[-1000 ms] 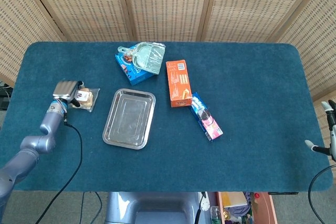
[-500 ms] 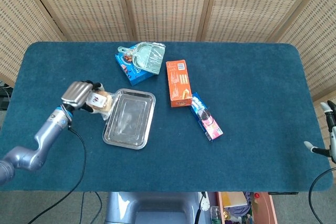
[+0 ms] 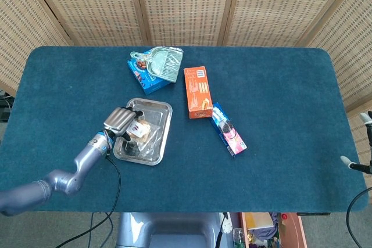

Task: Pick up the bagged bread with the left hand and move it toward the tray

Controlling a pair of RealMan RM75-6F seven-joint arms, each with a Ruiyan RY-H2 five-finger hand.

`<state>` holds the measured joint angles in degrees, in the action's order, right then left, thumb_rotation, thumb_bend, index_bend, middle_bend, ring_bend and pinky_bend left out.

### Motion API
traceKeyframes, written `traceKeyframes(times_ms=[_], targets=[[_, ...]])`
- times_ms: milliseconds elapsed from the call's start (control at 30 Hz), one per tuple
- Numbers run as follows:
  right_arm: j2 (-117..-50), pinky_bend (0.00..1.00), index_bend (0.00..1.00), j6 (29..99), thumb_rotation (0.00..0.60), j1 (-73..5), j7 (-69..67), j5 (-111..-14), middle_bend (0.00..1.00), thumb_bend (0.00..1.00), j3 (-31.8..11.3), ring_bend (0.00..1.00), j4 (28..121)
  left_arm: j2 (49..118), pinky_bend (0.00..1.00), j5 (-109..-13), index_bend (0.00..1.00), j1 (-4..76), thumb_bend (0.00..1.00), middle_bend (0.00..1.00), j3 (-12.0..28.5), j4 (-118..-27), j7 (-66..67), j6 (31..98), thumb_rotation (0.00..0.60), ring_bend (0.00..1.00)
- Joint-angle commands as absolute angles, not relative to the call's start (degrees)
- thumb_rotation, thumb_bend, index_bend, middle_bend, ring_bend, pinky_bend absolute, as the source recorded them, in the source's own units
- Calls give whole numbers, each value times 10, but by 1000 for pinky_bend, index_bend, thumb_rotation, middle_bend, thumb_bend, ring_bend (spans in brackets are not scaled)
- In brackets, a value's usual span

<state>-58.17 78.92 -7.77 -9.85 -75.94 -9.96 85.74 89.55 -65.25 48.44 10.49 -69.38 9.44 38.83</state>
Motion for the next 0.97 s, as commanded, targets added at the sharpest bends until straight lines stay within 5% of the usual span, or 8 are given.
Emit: traceKeyframes(times_ms=[33,200,433,533,800,967], targets=[[-579,0,0,790,600,-76,-105,-757,0,0,-101,0,855,889,10,-652,0,488,0,0,114,-717,46,369,600,0],[-576,0,0,794,600,-73,-113,-761,0,0,-100,0,857,839,0,-679,0,470,0,0,115,-770,15,399,600,0],[-572,0,0,802,600,-69,-121,-774,0,0,-98,0,864,710,0,-691,0,384,0,0,108,-913,70,553,600,0],[-570,0,0,806,600,-68,-123,-779,0,0,-96,0,868,673,0,-701,0,315,0,0,89,-959,114,667,600,0],[-570,0,0,808,600,-65,-120,-782,0,0,-93,0,868,634,0,-774,0,176,0,0,11,-978,52,817,600,0],[-567,0,0,812,600,-63,-127,-784,0,0,-93,0,869,624,0,-793,0,140,0,0,-9,-972,7,835,600,0]])
